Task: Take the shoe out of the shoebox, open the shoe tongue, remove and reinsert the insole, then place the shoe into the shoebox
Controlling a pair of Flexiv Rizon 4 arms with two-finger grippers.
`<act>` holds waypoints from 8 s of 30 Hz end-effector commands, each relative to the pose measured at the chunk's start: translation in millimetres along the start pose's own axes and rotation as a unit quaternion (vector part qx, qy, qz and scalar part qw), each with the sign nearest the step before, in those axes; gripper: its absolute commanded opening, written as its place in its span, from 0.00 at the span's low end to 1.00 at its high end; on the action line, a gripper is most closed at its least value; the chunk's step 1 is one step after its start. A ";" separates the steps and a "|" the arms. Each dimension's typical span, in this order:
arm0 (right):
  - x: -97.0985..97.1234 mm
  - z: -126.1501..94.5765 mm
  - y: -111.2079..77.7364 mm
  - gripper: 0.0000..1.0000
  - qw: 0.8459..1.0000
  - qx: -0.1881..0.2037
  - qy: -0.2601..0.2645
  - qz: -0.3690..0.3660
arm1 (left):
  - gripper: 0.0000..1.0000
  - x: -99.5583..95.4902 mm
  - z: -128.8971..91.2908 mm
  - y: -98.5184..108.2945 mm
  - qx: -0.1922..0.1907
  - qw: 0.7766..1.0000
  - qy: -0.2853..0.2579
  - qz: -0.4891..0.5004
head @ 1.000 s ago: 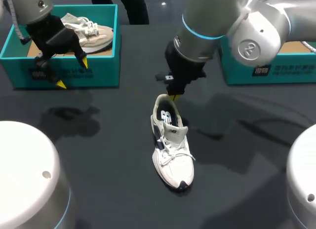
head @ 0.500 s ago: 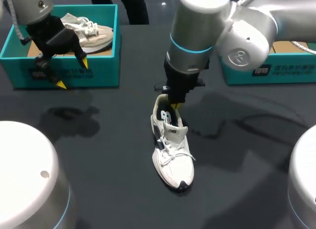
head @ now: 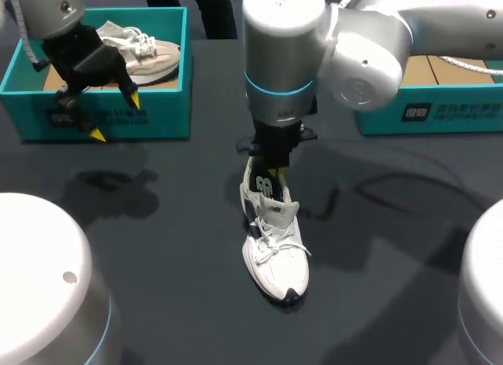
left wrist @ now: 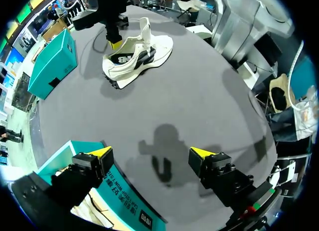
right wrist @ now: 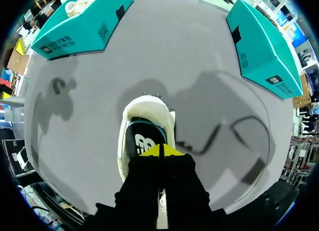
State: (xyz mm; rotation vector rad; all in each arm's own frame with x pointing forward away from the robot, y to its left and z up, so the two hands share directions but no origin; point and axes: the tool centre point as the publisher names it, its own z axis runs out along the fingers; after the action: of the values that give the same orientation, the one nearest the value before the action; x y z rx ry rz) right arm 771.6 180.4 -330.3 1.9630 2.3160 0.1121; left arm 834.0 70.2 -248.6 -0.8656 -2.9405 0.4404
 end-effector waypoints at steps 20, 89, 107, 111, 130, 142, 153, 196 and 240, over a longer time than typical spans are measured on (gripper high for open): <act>10.3 15.1 -3.5 0.00 0.997 -0.033 -0.065 0.014 | 1.00 0.7 -0.4 0.0 -0.001 1.000 0.000 0.000; 20.4 60.8 -18.6 0.00 0.993 -0.041 -0.102 0.031 | 1.00 0.7 -0.4 0.0 -0.001 1.000 0.000 0.000; 11.6 57.4 -18.0 0.00 0.997 -0.010 -0.076 0.027 | 1.00 0.7 -0.4 0.0 -0.001 1.000 0.000 0.000; 9.4 46.1 -16.7 0.00 0.997 -0.007 -0.072 0.020 | 1.00 0.7 -0.4 0.0 -0.001 1.000 0.000 0.000; 2.5 44.3 -24.5 0.00 0.996 0.090 0.029 -0.007 | 1.00 0.7 -0.4 0.0 -0.001 1.000 0.000 0.000; 24.8 30.5 -43.4 0.19 0.994 0.106 0.024 0.007 | 1.00 0.7 -0.4 0.0 -0.001 1.000 0.000 0.000; 35.5 23.0 -51.5 0.82 0.993 0.115 0.012 0.014 | 1.00 0.7 -0.4 0.0 -0.001 1.000 0.000 0.000; 23.5 -16.6 -96.8 1.00 0.990 0.103 -0.045 0.080 | 1.00 0.7 -0.4 0.0 -0.001 1.000 0.000 0.000; 22.9 -18.5 -89.1 0.36 0.995 0.086 -0.035 0.041 | 1.00 0.7 -0.4 0.0 -0.001 1.000 0.000 0.000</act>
State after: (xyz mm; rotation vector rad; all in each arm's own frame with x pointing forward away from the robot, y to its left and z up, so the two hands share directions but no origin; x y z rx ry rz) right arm 670.9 197.3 -317.1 2.0906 2.2449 -0.1683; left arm 833.9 70.4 -248.6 -0.8655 -2.9401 0.4408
